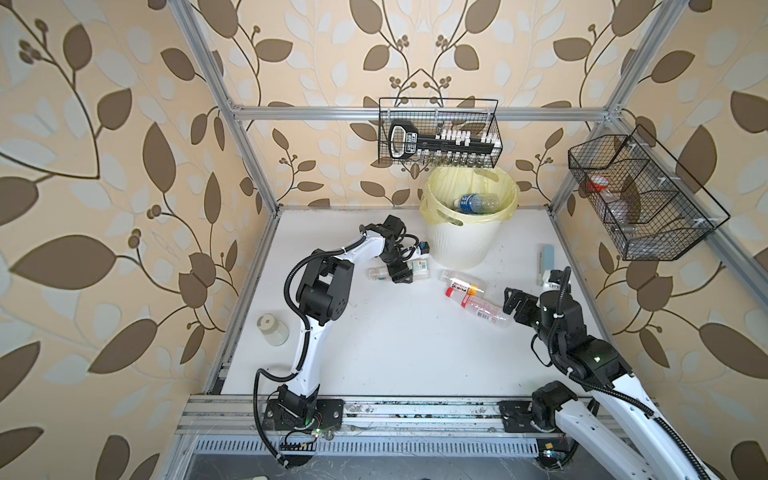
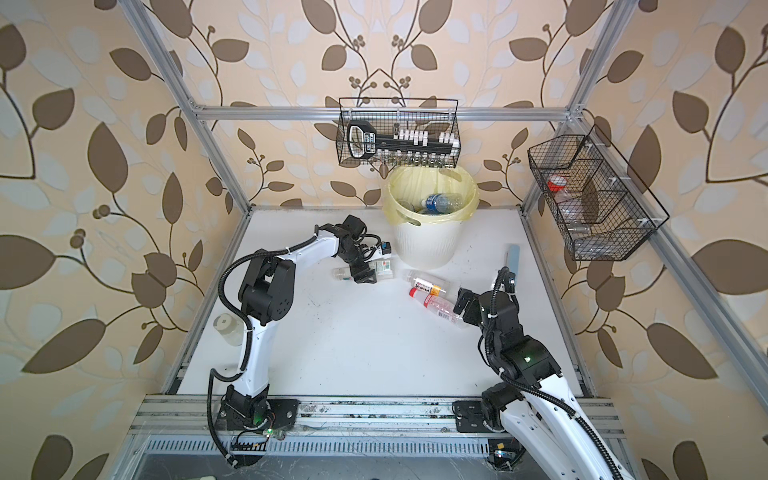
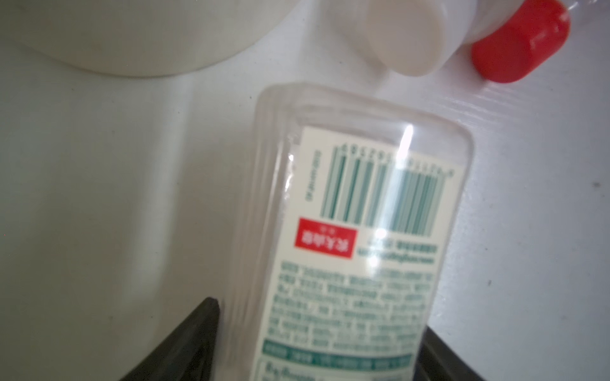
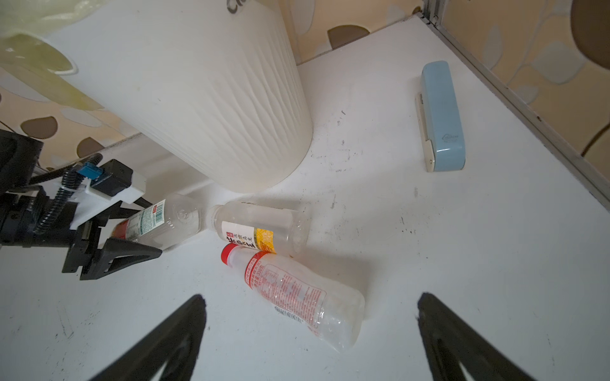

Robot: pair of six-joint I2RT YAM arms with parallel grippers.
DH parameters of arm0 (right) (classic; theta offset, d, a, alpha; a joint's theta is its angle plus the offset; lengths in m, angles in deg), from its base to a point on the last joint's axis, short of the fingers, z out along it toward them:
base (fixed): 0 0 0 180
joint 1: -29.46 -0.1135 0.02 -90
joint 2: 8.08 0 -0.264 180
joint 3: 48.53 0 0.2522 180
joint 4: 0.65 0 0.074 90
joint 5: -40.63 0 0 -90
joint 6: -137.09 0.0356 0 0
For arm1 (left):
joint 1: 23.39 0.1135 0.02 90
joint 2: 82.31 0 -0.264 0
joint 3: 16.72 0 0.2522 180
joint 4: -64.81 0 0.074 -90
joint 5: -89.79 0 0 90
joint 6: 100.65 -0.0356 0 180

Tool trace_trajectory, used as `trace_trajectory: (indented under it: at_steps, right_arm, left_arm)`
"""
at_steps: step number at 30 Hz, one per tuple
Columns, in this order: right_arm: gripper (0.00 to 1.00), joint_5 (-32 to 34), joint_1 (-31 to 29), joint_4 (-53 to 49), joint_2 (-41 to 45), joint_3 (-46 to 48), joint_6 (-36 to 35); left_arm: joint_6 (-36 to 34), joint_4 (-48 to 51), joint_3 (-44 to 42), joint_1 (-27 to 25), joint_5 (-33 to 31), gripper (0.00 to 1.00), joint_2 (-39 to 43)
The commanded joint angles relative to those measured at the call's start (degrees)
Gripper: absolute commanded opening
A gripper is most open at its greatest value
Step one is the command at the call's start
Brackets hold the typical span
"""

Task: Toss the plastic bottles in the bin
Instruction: 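Lower left gripper onto the red-label bottle and close it, then lift the red-label bottle with left gripper and carry it toward the bin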

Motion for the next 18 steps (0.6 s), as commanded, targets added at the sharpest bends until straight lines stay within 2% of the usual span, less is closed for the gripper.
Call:
trace_trajectory:
  at_steps: [1,11,18]
  right_arm:
    - [1.0,-0.42,0.16,-0.4,1.2,0.69,0.99]
    - [1.0,-1.26,0.16,-0.48,3.71,2.36,0.94]
    - [1.0,-2.85,0.18,-0.44,3.85,1.8,0.33]
  left_arm:
    - [1.46,1.67,-0.94,-0.56,-0.92,0.73,2.61]
    - [11.74,6.66,-4.12,-0.01,-1.73,0.59,10.03]
    - [19.69,11.07,-3.87,0.14,-1.5,0.58,16.02]
